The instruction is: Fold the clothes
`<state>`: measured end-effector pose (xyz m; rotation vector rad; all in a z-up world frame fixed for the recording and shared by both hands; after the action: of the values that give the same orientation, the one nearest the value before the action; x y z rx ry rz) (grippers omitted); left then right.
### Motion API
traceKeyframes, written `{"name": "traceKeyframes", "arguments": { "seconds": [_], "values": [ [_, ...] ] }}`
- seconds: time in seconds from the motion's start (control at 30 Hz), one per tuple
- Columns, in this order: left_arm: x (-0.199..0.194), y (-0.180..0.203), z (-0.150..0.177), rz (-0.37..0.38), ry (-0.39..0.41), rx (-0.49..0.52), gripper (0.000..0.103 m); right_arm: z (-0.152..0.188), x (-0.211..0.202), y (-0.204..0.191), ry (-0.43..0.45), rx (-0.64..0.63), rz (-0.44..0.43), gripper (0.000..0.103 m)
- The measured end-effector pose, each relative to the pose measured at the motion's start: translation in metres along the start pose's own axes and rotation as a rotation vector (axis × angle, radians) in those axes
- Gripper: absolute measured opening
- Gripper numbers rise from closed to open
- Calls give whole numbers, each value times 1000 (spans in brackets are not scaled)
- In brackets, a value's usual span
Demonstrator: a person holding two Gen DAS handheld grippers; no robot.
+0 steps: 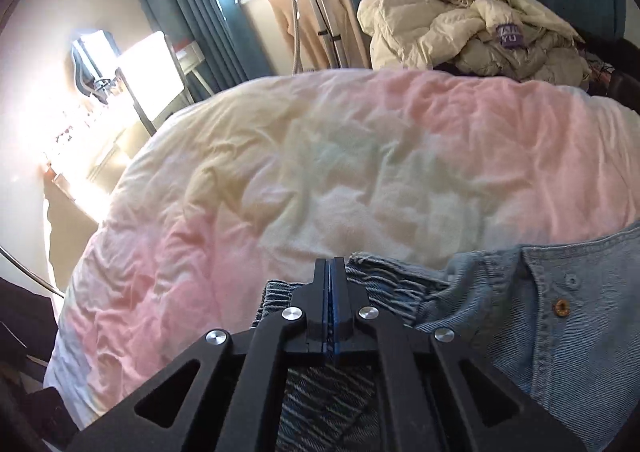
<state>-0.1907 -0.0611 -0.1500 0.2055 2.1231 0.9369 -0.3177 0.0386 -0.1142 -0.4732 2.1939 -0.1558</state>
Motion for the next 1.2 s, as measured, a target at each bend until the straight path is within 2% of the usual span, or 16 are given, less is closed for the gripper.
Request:
{"name": "traceKeyframes", "arguments": {
  "seconds": [0.13,0.17,0.2,0.27,0.4,0.47,0.57,0.63,0.7,0.77,0.83,0.97,1.1,1.2],
  "values": [
    [2,-8,1,-23,-17,-47,51,3,-77,12,132,43,-37,1],
    [3,-10,1,-25,-22,-58,53,7,-96,18,156,63,-45,1],
    [3,-11,2,-28,-29,-65,54,16,-109,31,164,81,-36,2],
    [5,-13,5,-34,-44,-74,66,33,-137,57,181,117,-19,3],
    [7,-17,14,-28,-83,-112,76,69,-191,109,213,190,15,3],
    [7,-21,20,-14,-107,-151,81,90,-205,139,205,250,33,4],
    [7,-24,28,15,-130,-203,83,117,-216,180,186,385,38,4],
    [6,-23,33,32,-144,-219,85,124,-216,193,169,454,5,6],
    [6,-20,39,55,-162,-220,85,128,-213,200,175,500,3,13],
    [10,-16,45,60,-187,-204,85,131,-211,204,194,541,-13,31],
    [14,-12,52,61,-213,-185,85,135,-209,206,204,559,-18,41],
    [21,-5,54,36,-203,-125,85,140,-201,208,186,589,-35,45],
    [27,-3,50,39,-192,-110,85,146,-189,209,138,598,-10,46],
    [32,0,49,46,-206,-80,85,151,-183,216,116,615,26,54]
  ]
}}
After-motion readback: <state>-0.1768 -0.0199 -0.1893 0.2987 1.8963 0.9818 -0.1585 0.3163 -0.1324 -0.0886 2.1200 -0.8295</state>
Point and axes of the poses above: each gripper's, at about its wrist camera, not at the fingertips, and x roughly the way its jaws point, y to its right, z to its underside, the point moved 9 cm from there along x, roughly the way its jaws point, and after that the axes turned 2 degrees about -z, right-handed, at the moved point
